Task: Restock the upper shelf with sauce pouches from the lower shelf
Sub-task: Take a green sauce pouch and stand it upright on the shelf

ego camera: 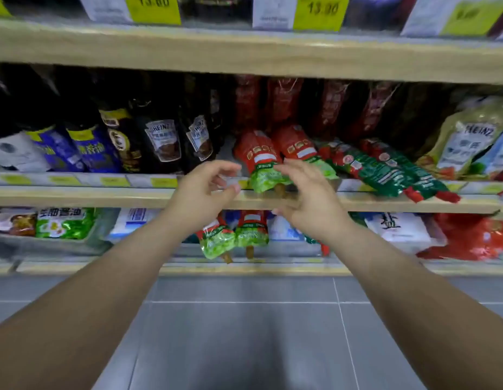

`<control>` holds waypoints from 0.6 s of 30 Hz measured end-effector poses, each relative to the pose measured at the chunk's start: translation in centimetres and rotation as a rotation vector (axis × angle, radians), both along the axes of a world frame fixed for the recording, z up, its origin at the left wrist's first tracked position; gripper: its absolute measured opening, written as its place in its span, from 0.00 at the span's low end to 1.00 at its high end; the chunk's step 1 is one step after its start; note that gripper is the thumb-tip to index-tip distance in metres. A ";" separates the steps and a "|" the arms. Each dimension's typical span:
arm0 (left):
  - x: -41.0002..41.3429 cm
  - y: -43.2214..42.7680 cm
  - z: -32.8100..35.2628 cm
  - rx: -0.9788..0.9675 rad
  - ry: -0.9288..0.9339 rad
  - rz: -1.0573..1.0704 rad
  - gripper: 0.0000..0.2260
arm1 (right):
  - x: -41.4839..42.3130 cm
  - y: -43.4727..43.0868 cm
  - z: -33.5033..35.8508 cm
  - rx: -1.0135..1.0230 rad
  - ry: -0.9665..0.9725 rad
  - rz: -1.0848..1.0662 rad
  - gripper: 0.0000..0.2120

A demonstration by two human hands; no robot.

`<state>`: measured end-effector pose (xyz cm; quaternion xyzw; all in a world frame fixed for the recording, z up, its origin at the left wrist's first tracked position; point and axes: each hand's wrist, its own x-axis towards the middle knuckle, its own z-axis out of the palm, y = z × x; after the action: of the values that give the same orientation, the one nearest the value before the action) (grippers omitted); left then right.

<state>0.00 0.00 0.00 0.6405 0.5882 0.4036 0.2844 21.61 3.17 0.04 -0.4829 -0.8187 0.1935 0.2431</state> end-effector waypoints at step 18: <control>4.9 5.8 -3.0 0.445 0.017 0.140 0.16 | -2.7 2.6 0.9 0.499 0.489 -0.101 0.08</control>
<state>4.87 5.75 -3.00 0.6483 0.5303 0.5367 0.1026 18.92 5.73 0.95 -0.3880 -0.7333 0.0849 0.5518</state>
